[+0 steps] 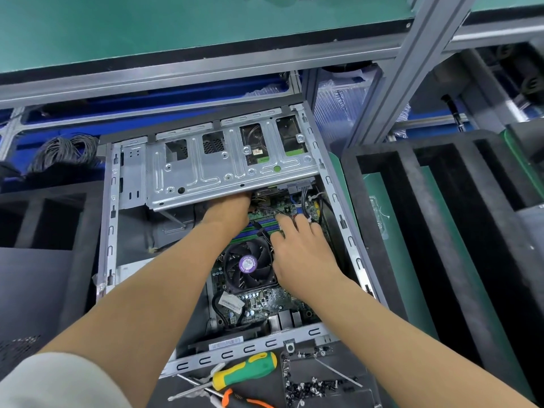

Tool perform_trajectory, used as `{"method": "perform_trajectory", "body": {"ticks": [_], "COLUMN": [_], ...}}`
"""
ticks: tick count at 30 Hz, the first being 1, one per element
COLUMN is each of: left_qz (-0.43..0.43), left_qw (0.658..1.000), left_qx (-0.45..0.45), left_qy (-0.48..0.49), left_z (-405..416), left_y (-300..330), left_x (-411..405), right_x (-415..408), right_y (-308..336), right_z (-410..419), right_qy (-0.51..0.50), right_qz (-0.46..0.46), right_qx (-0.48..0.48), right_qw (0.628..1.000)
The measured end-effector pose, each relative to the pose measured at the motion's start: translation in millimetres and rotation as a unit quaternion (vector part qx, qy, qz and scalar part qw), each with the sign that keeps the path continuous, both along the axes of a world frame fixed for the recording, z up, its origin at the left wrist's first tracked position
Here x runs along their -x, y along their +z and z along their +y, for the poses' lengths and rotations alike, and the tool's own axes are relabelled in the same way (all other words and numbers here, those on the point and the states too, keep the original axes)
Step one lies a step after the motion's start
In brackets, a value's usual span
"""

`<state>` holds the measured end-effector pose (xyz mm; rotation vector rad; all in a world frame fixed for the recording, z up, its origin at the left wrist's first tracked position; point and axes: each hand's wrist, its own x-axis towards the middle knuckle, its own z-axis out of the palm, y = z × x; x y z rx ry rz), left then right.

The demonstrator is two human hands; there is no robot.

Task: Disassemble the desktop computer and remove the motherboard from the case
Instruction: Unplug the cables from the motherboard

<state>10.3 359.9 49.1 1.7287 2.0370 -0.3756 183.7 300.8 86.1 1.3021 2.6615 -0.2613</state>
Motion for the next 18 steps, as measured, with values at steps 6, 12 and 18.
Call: {"method": "perform_trajectory", "body": {"ticks": [6,12,18], "left_qz": [0.016,0.019,0.031], "left_qw": [1.000,0.999,0.997], "left_qx": [-0.025,-0.043,-0.064], "left_qy": [-0.010,-0.017,-0.024], "left_z": [-3.1,-4.8,-3.2], "left_y": [1.1,2.6,11.7], "left_x": [-2.3,-3.1,-0.1], "right_x": [-0.6,-0.6,0.0], "right_y": [-0.4,-1.5,-0.2], "right_z": [-0.2,-0.8,-1.5], "right_qy": [-0.003,-0.001,0.000], "right_qz": [0.006,0.007,-0.002], "right_qx": [0.000,-0.008,-0.006], "right_qw": [1.000,1.000,1.000]}}
